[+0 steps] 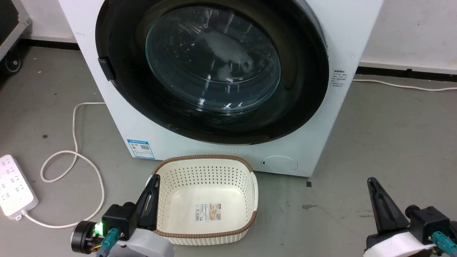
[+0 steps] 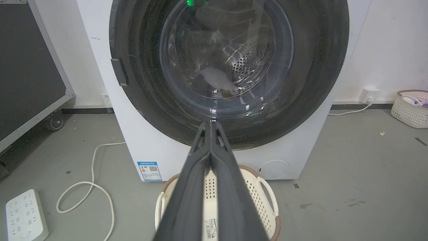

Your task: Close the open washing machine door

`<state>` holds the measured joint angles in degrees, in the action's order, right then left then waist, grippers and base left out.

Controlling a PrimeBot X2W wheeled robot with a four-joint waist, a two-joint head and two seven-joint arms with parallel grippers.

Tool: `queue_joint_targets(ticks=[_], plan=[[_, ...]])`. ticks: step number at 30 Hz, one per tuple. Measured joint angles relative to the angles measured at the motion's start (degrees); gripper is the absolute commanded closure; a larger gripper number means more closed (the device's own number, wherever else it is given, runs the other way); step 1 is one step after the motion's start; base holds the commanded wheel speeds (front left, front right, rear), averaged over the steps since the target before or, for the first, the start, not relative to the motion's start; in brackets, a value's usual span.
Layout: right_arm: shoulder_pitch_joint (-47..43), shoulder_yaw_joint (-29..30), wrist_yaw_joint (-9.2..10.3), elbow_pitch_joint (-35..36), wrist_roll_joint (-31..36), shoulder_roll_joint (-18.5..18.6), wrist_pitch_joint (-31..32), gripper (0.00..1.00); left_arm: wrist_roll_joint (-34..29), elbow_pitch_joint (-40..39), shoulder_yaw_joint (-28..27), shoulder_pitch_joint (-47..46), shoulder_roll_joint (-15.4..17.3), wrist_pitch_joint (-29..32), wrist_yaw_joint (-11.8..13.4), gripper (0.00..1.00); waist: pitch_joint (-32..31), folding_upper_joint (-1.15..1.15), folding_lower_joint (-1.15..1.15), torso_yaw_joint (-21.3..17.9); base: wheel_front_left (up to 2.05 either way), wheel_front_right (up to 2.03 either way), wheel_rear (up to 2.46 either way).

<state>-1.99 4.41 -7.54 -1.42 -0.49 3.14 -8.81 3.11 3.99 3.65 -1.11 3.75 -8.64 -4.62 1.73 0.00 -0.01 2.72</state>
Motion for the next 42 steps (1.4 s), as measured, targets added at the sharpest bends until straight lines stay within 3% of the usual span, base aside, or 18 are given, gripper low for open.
queue_joint_targets(ticks=[42], plan=[[0.90,-2.98,0.00,0.69,0.03,-0.01,6.11,1.00,-1.96,-2.66,-2.47,0.05,-0.68,5.97,3.03,1.00,-1.22,0.00,0.00,-1.91,0.00,0.00,0.00]])
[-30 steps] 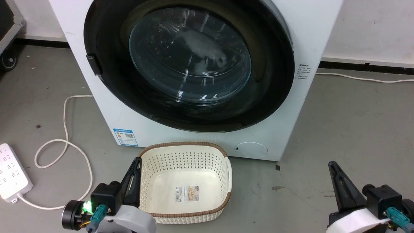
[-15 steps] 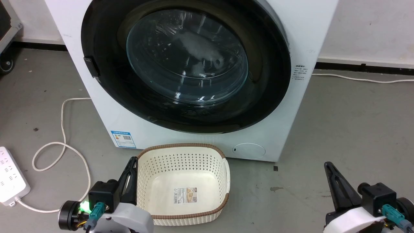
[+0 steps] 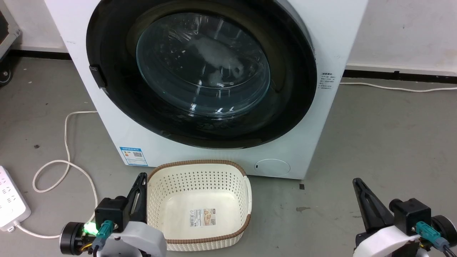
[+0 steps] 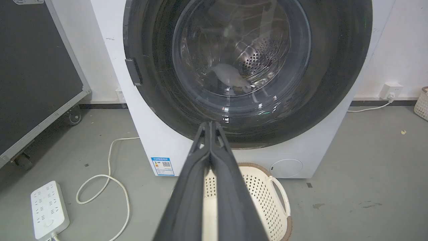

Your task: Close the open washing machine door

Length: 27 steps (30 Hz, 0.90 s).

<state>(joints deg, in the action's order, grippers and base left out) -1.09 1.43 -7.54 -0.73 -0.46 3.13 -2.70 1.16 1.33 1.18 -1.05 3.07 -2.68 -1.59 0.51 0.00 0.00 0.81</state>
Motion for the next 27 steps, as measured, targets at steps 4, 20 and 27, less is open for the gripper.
queue_joint_targets(ticks=[4,20,27], plan=[[0.18,-0.24,0.00,0.07,0.00,0.00,0.48,1.00,-0.05,-0.15,-0.19,0.02,-0.01,0.51,0.43,1.00,-0.09,0.00,0.00,-0.15,0.00,0.00,0.00],[0.27,-1.24,0.01,0.32,0.14,0.00,2.43,1.00,-0.70,-0.92,-0.90,0.20,-0.14,2.36,1.27,1.00,-0.49,0.00,0.00,-0.77,0.00,0.00,0.00],[0.27,-1.43,0.01,0.40,0.14,0.00,2.67,1.00,-1.00,-1.07,-1.09,0.21,-0.20,2.66,1.43,1.00,-0.51,0.00,0.01,-0.81,0.00,0.00,0.00]])
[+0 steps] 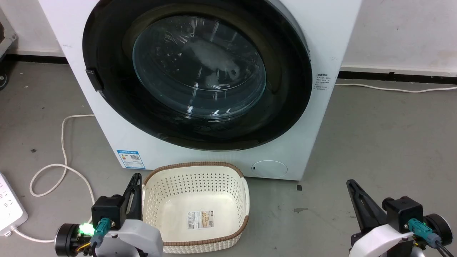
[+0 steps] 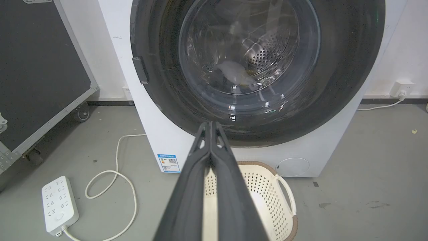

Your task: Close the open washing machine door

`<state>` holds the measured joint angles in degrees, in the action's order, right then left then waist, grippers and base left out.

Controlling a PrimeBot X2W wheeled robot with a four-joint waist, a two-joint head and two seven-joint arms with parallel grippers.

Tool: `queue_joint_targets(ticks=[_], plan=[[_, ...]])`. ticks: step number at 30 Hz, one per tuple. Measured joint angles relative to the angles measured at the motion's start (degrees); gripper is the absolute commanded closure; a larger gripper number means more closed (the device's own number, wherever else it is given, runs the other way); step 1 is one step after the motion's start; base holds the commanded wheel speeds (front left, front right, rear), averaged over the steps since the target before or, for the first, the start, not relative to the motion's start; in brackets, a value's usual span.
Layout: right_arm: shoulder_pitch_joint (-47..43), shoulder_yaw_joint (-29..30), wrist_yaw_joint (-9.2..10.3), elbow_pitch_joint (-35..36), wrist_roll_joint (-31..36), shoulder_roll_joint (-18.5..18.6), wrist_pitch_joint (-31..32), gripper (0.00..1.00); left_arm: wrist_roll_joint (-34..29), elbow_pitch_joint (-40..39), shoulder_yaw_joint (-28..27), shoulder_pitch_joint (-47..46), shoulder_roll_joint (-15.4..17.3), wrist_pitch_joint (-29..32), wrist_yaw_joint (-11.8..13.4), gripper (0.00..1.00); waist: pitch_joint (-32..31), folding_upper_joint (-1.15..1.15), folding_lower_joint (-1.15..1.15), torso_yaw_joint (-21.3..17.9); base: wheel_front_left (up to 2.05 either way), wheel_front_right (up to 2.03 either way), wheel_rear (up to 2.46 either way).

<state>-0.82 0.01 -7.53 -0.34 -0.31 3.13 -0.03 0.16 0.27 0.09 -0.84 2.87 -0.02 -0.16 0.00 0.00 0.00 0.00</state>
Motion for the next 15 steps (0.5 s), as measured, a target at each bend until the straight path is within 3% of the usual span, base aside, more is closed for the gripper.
queue_joint_targets(ticks=[15], plan=[[0.01,0.00,-0.01,0.01,0.00,0.00,0.00,1.00,0.00,-0.02,-0.01,0.01,-0.01,0.00,0.00,1.00,0.00,0.00,0.00,0.00,0.00,0.00,0.00]])
